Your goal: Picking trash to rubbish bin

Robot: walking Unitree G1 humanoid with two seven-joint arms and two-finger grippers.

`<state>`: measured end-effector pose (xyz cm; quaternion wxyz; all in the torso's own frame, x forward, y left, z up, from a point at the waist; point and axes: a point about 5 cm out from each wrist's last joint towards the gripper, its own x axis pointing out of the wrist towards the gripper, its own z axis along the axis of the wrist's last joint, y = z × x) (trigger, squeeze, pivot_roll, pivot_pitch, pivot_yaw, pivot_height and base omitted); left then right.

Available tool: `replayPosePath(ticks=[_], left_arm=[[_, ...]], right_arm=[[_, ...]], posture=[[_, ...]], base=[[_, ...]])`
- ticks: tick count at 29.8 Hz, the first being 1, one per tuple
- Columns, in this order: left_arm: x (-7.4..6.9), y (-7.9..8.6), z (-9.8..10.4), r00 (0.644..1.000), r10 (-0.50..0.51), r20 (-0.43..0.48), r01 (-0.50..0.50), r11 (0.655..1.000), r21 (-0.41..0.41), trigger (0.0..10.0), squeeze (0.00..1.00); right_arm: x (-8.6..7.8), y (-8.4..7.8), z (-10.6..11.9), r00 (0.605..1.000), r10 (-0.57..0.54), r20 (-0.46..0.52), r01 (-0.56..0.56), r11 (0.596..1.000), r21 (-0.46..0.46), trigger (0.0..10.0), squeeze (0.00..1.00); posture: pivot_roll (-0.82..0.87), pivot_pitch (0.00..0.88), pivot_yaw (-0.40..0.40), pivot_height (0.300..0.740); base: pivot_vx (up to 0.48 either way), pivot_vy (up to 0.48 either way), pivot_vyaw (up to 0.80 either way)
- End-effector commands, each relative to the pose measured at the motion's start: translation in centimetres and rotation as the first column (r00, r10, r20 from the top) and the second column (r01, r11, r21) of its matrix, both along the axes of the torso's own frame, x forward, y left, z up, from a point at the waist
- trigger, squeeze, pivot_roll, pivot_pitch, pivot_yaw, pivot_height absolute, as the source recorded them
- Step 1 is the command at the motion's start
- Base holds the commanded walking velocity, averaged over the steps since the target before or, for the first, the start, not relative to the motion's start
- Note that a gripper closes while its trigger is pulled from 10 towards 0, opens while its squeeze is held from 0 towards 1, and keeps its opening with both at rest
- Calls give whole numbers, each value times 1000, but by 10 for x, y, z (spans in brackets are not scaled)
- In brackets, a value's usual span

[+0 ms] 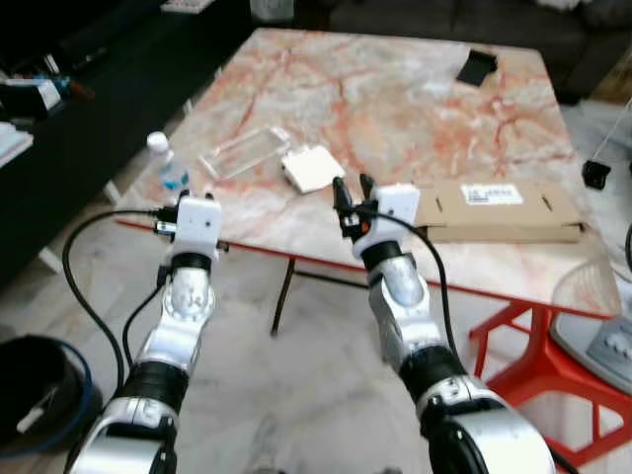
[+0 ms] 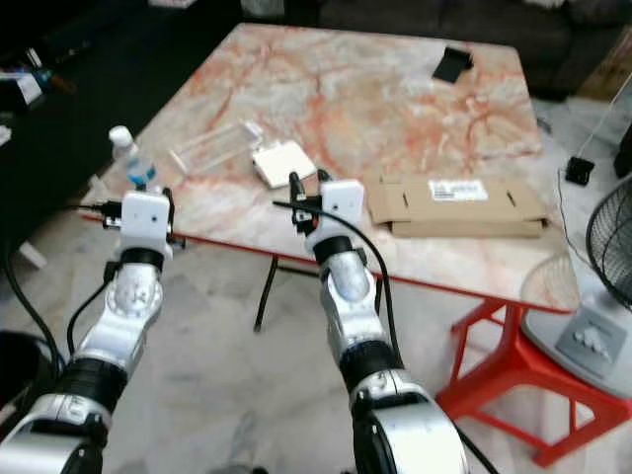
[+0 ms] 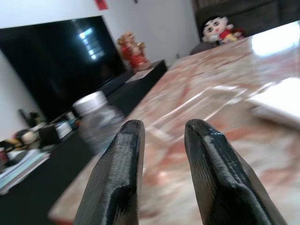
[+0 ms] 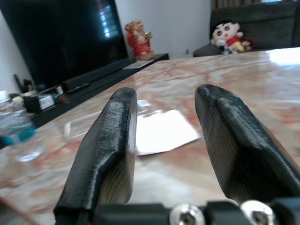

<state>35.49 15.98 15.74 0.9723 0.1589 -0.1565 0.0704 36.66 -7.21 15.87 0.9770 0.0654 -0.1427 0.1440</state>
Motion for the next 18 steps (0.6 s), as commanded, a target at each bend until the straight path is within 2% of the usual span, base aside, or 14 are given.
replayPosePath(ticks=[1,7,9,12,18], left_arm=[[1,-4,5,1000,-21,17,20,1000,4,10000,0],[1,-4,6,1000,-22,19,22,1000,2,10000,0],[1,-5,6,1000,-24,20,24,1000,3,10000,0],[1,-6,6,999,-27,19,27,1000,3,10000,0],[1,-7,6,999,-36,17,35,999,6,10000,0]], right_arm=[[1,-4,2,1000,-14,-1,14,1000,15,10000,0],[1,-2,2,1000,-3,5,3,1000,-13,10000,0],[0,1,2,1000,8,18,-8,999,-43,10000,0],[0,0,1,1000,2,4,-2,1000,-7,10000,0],[1,-2,2,1000,-6,2,6,1000,14,10000,0]], posture=[[118,99,-8,740],[118,91,-9,740],[120,83,-9,740],[119,80,-8,740],[118,76,-7,740]], base=[[364,0,0],[365,0,0],[364,0,800],[365,0,698],[364,0,0]])
